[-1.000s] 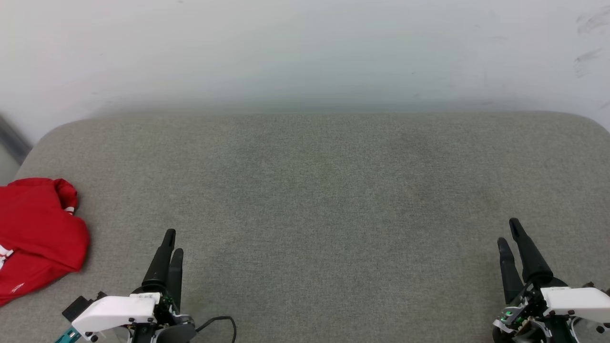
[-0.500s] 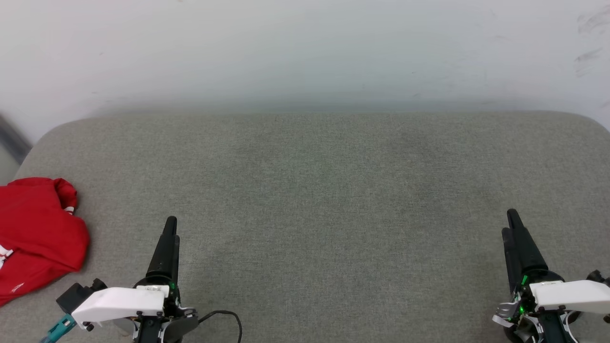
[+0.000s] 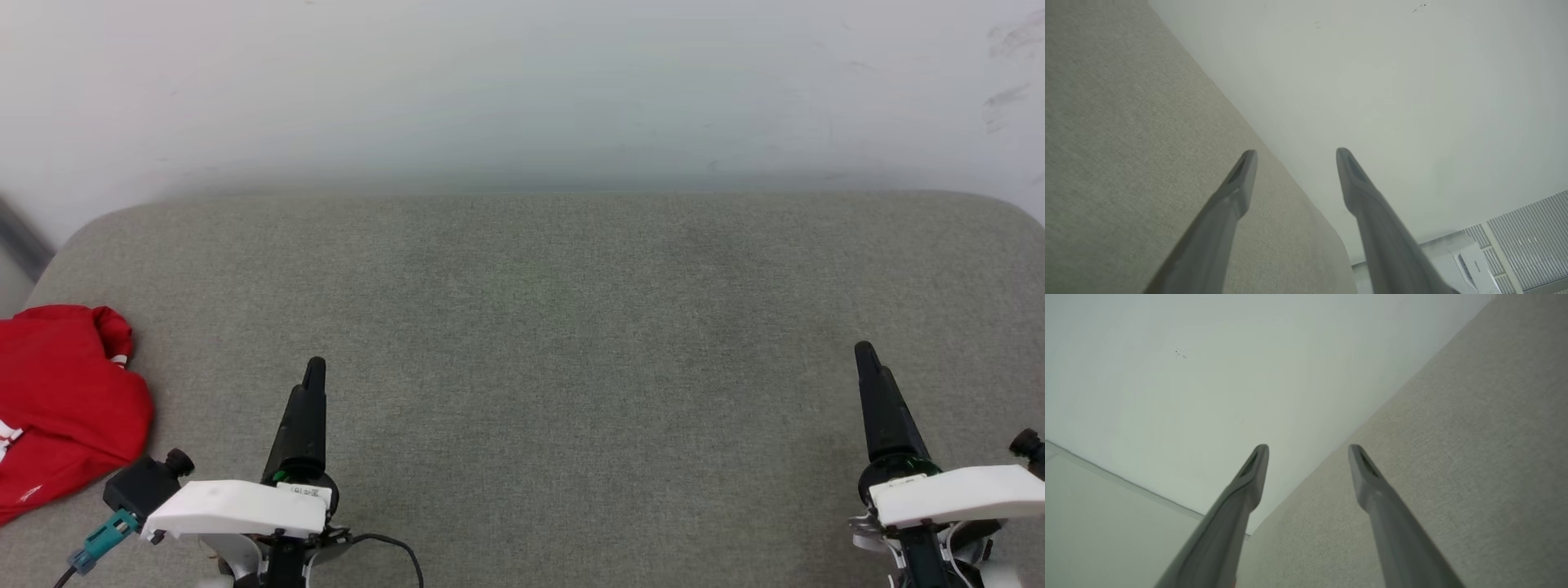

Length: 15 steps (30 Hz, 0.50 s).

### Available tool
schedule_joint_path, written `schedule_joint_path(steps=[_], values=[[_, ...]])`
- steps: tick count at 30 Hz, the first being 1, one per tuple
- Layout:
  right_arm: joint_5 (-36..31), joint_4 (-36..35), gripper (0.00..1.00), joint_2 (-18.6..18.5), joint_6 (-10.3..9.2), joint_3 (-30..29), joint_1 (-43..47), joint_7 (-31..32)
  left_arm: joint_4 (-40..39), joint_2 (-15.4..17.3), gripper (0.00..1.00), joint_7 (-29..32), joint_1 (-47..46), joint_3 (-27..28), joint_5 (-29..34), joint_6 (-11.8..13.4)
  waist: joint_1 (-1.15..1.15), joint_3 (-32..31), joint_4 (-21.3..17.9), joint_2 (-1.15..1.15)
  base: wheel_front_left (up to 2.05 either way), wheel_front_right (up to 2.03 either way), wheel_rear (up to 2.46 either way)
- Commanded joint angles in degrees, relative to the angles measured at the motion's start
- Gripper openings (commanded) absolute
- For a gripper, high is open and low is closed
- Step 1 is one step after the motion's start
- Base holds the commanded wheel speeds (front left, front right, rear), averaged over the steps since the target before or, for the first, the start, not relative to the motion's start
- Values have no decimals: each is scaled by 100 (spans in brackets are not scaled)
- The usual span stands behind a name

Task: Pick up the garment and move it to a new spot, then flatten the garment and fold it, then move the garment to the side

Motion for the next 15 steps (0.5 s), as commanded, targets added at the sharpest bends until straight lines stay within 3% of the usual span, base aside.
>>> schedule_joint_path(steps=[1, 15], values=[[-203, -132, 100, -1, 1, 23, -61, -39, -104, 13, 100, -49, -147, -16, 174, -2, 0, -1, -1, 0, 0, 0, 0], [-1872, -483, 100, 15, 2, 63, 36, 138, -142, 113, 100, -314, -122, -203, 2150, 117, 0, -21, -15, 0, 0, 0, 0]])
